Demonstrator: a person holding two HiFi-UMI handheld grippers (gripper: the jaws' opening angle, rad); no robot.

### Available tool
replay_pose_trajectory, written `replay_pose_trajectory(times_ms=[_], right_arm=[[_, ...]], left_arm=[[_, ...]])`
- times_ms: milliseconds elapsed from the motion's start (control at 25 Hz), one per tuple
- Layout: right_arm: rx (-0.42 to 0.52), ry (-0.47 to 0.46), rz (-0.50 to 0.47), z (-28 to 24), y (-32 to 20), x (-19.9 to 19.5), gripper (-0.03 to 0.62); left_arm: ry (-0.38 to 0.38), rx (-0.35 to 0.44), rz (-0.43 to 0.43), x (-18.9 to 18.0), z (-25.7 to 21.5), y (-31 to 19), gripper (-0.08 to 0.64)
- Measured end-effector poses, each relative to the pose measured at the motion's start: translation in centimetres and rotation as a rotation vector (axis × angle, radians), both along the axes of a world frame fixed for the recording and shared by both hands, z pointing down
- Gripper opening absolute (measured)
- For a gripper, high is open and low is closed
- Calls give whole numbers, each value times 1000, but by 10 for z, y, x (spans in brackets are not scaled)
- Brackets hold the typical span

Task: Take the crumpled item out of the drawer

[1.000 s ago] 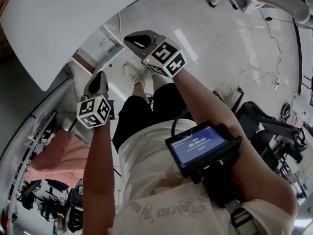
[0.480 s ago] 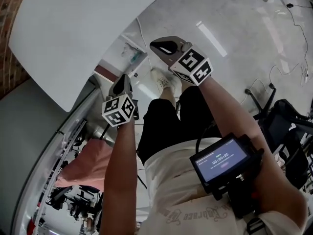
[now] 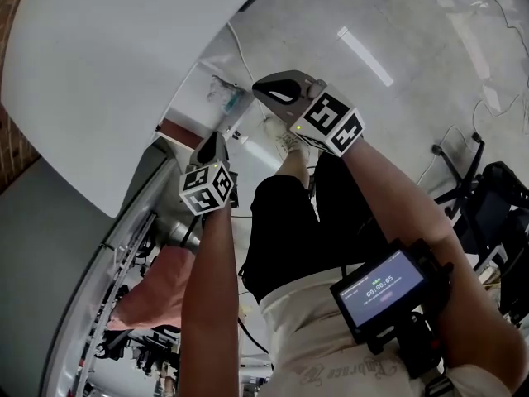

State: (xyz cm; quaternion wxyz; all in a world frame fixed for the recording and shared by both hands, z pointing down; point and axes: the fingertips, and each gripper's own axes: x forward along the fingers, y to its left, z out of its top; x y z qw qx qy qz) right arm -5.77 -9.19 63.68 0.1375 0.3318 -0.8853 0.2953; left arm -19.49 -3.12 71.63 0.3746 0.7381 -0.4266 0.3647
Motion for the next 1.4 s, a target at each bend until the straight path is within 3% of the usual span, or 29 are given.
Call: replay_pose_trajectory(times_ms=[600,960,1400], right_arm=[[23,-4,29,43,-19,-8,9],[29,-9,25,71,-33,-2,9],[55,-33,-4,88,-52,-7,9]], left_arm=[[-150,-63,238,-11,74,-21,5],[-236,-121,300,-19,126,-33,11],[-269,-153,370,-12,180,-48,60]])
